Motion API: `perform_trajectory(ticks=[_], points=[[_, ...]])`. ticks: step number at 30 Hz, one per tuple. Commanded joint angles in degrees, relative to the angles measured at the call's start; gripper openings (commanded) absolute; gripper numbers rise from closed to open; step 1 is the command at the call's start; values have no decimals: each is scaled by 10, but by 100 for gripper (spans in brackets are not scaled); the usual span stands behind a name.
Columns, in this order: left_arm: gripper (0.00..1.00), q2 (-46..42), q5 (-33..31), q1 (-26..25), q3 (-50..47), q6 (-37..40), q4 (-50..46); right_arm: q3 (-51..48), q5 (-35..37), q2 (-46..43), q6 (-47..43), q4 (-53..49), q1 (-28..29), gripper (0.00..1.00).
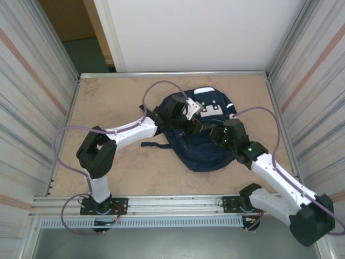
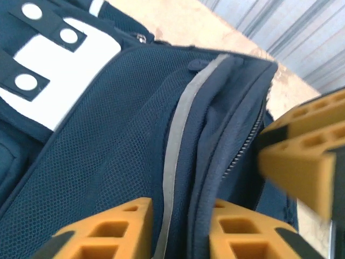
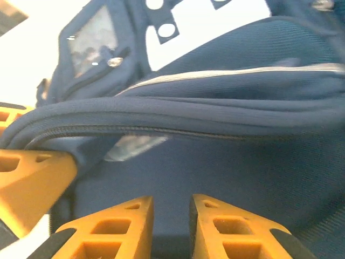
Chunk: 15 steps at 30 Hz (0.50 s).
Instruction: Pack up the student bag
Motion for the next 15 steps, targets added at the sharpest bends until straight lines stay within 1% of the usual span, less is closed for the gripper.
perform_trajectory(ticks=[1, 4, 7, 9, 12, 15], points=[[37, -4, 8, -7, 4, -4, -9, -12, 10, -38, -21, -99, -34, 26], [45, -39, -8, -8, -24, -10, -42, 8, -33, -72, -24, -127, -81, 28], [48, -90, -21, -8, -51, -18, -91, 46, -87, -74, -37, -162, -136, 29], [51, -125, -16, -8, -78, -20, -100, 69, -112, -62, -48, -180, -159, 31], [54, -177, 0, -1, -116, -6, -99, 102, -124, -43, -55, -193, -173, 34], [58, -201, 7, 35, -156, -32, -68, 124, -150, -16, -56, -185, -175, 36]])
